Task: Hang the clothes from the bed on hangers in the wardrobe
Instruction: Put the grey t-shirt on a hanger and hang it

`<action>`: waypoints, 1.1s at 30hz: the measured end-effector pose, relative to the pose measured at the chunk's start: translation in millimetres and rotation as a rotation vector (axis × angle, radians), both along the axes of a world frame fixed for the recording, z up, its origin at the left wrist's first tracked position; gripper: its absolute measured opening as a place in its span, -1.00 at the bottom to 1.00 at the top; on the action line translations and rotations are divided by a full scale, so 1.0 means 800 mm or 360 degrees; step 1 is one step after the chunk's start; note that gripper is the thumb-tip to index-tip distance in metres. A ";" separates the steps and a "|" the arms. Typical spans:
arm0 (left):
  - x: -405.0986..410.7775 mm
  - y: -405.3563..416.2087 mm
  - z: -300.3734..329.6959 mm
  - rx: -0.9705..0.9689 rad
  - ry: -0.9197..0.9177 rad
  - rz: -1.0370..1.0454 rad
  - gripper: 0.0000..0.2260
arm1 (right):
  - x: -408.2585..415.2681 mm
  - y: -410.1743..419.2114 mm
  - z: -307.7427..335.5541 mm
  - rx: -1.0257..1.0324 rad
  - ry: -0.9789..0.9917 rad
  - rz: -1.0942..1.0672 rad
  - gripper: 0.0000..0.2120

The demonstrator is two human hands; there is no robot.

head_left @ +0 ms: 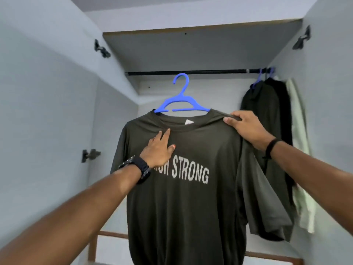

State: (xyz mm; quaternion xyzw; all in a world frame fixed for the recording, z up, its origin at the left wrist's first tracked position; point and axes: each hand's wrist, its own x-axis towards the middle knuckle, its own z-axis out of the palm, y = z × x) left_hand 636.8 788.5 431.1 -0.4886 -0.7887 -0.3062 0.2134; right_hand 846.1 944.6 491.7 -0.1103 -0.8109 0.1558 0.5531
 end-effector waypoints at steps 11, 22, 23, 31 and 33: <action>0.073 0.172 0.092 -0.0083 0.0085 -0.0520 -0.43 | 0.047 0.099 0.058 0.0161 0.0208 -0.0588 -0.83; 0.076 0.464 0.108 0.0344 0.0054 -0.0847 -0.48 | 0.026 0.316 0.132 0.0340 0.0471 -0.0897 -0.82; 0.074 0.485 0.115 0.0377 0.0029 -0.0901 -0.48 | 0.019 0.331 0.143 0.0323 0.0507 -0.0907 -0.82; 0.053 0.611 0.154 0.0438 0.0021 -0.1170 -0.36 | -0.030 0.429 0.201 0.0159 0.0724 -0.1023 -0.81; 0.045 0.638 0.155 0.0453 0.0005 -0.1327 -0.29 | -0.042 0.450 0.212 0.0172 0.0751 -0.1088 -0.81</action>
